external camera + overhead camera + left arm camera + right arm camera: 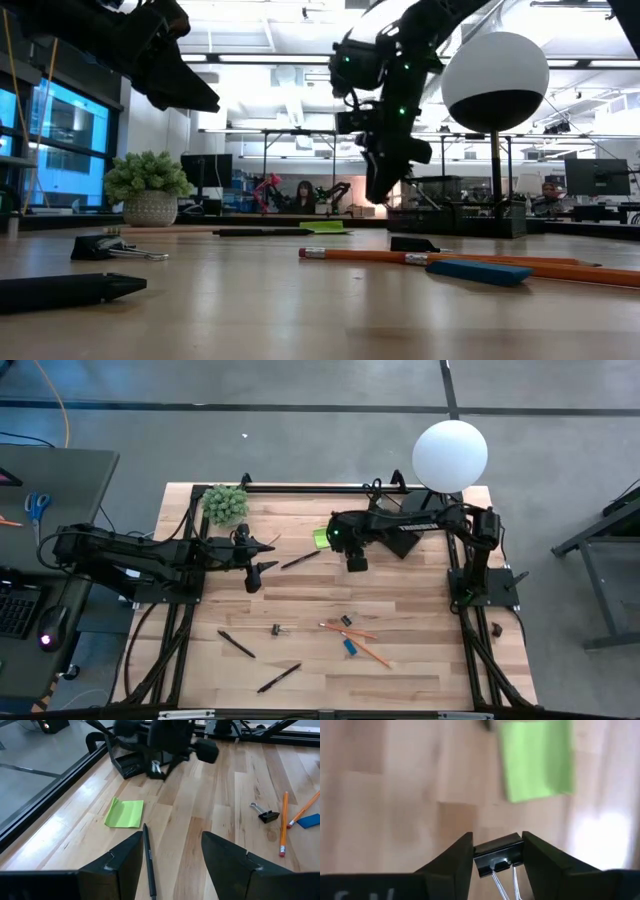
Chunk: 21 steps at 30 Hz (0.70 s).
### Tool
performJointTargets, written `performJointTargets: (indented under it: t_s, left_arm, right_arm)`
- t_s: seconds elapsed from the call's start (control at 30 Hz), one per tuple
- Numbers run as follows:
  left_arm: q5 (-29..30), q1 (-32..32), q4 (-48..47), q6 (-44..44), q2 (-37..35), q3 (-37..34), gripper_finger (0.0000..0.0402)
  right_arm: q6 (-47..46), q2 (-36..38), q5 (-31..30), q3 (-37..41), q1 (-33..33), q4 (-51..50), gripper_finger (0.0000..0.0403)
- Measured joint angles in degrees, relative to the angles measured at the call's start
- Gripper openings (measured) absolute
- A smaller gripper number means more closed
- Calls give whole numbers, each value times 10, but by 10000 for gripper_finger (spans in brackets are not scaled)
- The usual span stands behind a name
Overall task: Pick and place office supplies into organizer
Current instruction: Put the black binder clip into the black desk organizer
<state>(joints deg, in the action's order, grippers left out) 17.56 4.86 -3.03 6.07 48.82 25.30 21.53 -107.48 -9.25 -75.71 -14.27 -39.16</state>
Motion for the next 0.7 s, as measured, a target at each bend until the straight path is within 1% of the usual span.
performJointTargets:
  t_s: [0.2,0.33,0.5,0.7]
  left_arm:
    - [0,0,0,0,0,0,189]
    - [0,0,0,0,0,0,189]
    - [0,0,-1,0,0,0,188]
    - [0,0,-1,0,0,0,189]
  right_arm:
    - [-4,1,-68,-19,-23,-8,146]
    - [-42,1,-109,-18,-51,-30,144]
    - [-97,1,-114,-18,-82,-47,143]
    - [-125,1,-113,-18,-98,-63,145]
